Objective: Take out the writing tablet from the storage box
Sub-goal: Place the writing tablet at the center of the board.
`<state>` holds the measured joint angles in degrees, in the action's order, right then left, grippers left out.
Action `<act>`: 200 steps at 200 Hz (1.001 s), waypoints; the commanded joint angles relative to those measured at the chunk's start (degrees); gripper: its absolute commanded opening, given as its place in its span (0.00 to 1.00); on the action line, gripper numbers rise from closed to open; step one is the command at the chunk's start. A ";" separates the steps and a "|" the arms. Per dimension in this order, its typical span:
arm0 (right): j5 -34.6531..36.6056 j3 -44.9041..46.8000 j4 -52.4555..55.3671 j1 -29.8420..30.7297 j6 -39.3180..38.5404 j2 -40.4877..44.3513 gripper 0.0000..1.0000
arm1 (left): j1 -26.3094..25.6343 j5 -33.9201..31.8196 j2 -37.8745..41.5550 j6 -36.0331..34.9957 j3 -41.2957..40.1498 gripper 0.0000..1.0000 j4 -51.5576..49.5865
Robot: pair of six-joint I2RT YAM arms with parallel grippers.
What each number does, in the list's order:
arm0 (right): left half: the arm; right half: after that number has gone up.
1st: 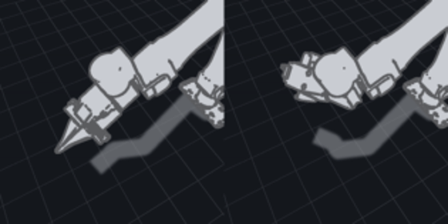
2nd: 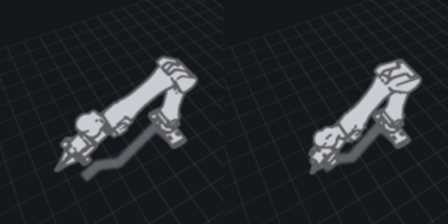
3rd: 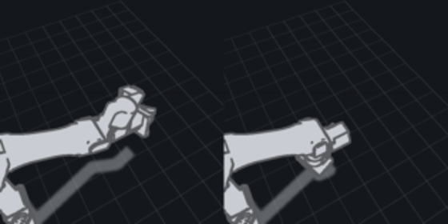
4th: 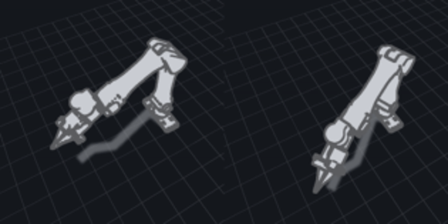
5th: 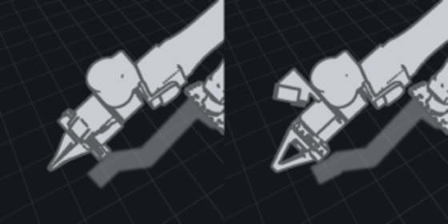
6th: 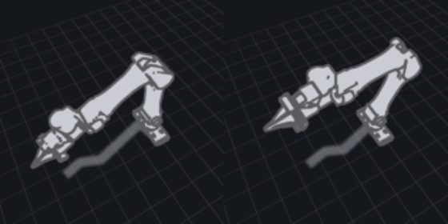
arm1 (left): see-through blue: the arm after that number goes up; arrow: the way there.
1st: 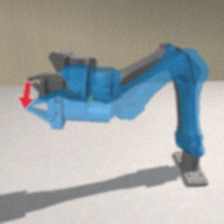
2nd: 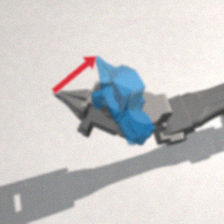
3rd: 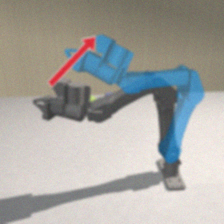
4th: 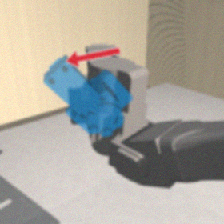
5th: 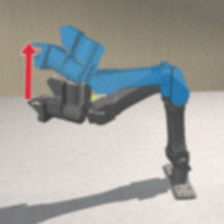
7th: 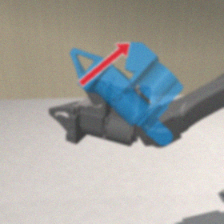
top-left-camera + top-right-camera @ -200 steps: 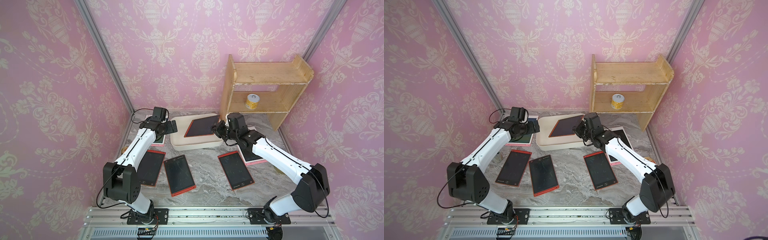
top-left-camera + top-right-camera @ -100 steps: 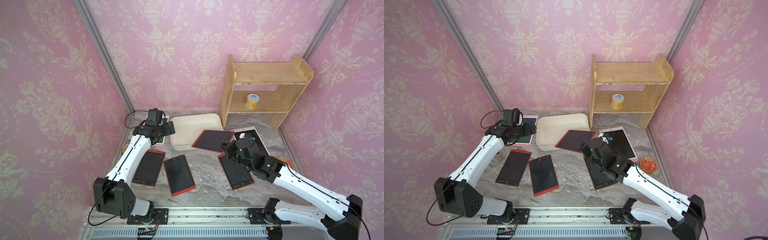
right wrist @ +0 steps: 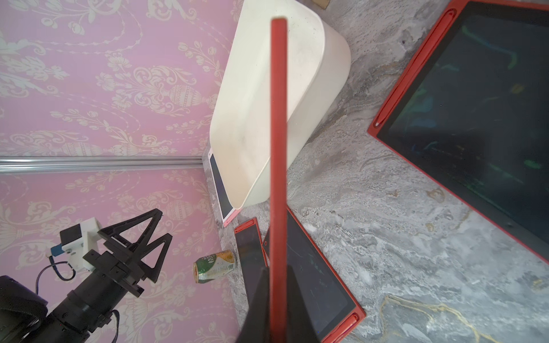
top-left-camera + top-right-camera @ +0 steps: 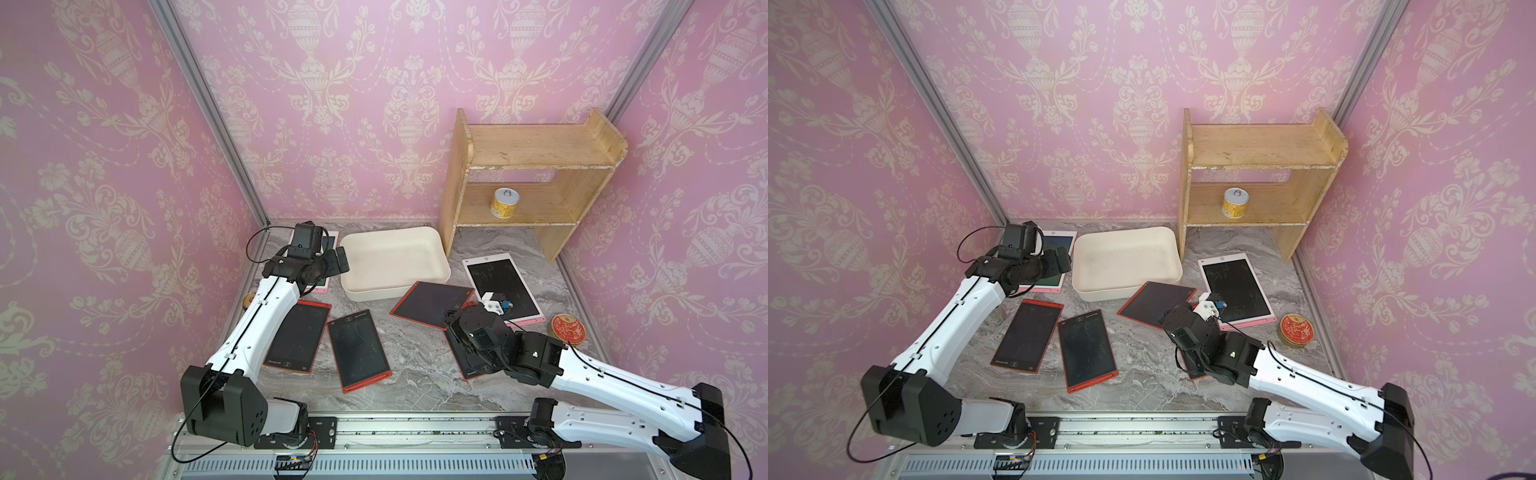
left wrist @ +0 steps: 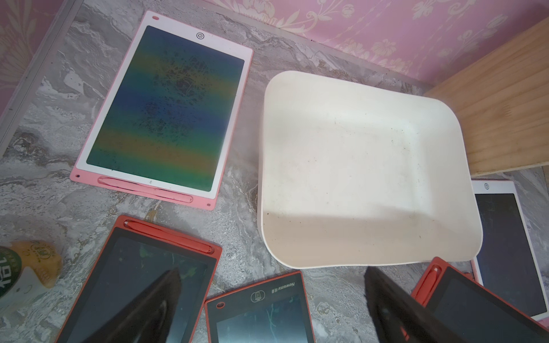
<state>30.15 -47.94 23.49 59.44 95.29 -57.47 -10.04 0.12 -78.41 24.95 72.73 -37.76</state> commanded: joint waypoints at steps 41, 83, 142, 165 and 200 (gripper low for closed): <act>7.23 2.71 2.88 4.61 7.50 1.49 0.00 | -0.16 2.25 0.89 -0.42 -1.80 0.99 -0.65; 7.96 3.25 3.33 5.76 10.25 -0.30 0.00 | -0.20 2.78 0.98 -0.54 -2.49 0.99 -0.24; 8.26 4.27 1.66 5.77 14.04 -4.38 0.00 | -0.15 3.12 0.73 -1.17 -2.77 0.99 -0.29; 8.05 4.18 0.60 5.78 14.96 -6.25 0.00 | -0.15 3.18 0.56 -1.39 -2.86 0.99 -0.31; 7.64 3.31 -0.27 5.77 15.89 -9.07 0.00 | -0.17 3.05 0.65 -1.66 -3.11 0.99 -0.32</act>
<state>36.03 -44.23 24.95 64.82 109.45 -65.17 -10.04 2.48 -78.41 24.86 70.30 -37.41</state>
